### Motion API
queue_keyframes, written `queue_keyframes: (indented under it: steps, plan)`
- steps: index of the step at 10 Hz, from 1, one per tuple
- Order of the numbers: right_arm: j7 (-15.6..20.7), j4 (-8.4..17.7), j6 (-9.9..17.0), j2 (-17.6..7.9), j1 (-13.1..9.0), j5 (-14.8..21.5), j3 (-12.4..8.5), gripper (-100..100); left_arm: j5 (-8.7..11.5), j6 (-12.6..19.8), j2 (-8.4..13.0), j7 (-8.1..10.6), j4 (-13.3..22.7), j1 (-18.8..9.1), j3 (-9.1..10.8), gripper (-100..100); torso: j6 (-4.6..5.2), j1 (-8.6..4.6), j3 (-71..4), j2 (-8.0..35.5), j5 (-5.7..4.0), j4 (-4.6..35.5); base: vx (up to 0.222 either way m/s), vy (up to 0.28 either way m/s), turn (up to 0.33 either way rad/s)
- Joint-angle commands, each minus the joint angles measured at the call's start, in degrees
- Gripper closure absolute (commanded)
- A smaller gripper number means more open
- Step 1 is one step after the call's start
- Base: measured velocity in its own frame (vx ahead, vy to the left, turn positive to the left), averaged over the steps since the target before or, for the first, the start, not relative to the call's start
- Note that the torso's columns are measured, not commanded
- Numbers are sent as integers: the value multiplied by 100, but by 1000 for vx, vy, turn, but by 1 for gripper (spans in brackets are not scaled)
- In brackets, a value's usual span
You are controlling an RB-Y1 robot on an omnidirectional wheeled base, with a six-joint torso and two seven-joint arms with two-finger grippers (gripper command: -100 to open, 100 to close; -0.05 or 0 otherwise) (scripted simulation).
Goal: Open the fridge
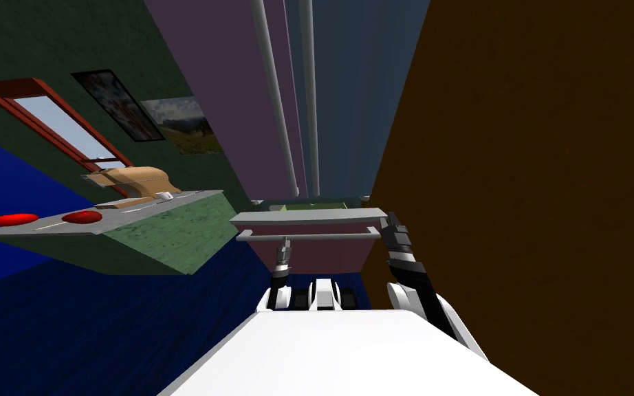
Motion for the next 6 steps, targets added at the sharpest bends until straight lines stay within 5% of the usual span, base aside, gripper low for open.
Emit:
queue_keyframes:
  steps: [1, 6]
  plan:
    - [0, 0, 0, 0, -1, 0, 0, 0, -22, 34, -1, 33, -4, 72, -40, 100, 1, 7, 8, 11, 3, 0, -222, 24, 12]
    - [0, 0, 0, 0, 0, 0, 0, 0, -54, 40, 7, 68, -85, 146, -90, 100, 1, 1, 4, 5, 2, -2, -166, -5, 22]
